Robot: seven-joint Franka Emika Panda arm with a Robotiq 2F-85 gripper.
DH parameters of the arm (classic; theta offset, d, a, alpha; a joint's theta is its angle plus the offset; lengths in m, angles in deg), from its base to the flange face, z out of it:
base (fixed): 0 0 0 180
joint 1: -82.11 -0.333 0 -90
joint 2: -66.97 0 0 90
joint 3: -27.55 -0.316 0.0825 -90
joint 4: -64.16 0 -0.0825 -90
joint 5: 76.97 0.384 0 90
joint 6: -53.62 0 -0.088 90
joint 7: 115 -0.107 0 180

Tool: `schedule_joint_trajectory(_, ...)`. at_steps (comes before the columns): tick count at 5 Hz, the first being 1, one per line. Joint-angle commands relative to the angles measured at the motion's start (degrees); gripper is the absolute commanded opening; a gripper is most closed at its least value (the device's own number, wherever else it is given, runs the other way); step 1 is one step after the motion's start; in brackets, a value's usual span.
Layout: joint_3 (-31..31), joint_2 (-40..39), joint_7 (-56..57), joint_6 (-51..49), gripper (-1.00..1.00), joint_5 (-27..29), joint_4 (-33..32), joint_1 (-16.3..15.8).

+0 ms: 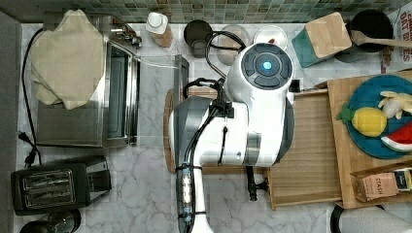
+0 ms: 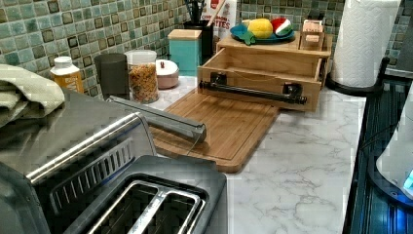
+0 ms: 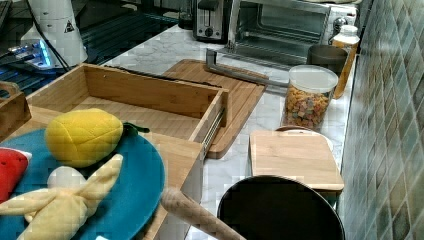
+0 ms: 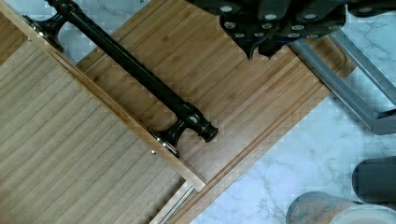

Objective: Close the drawer.

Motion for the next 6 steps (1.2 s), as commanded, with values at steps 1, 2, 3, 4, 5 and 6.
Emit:
schedule_joint_trajectory(1, 0.1, 0.0, 0.0, 0.0, -1.0, 0.0, 0.0, 0.1)
schedule_joint_trajectory(2, -0.4, 2.0, 9.0, 4.4, -1.0, 0.0, -4.7, -0.3)
schedule_joint_trajectory(3, -1.2, 3.6, 17.3, 6.9, -1.0, 0.4, -8.7, -0.7)
schedule_joint_trajectory(4, -1.9, 4.6, 24.2, 10.2, -1.0, -1.7, -13.6, -1.8)
schedule_joint_trajectory(5, -0.9, 5.6, 28.1, 12.3, -1.0, -3.4, -17.5, -4.6)
schedule_joint_trajectory(6, -2.1, 7.7, 33.2, 17.8, -1.0, -4.1, -23.5, -4.2)
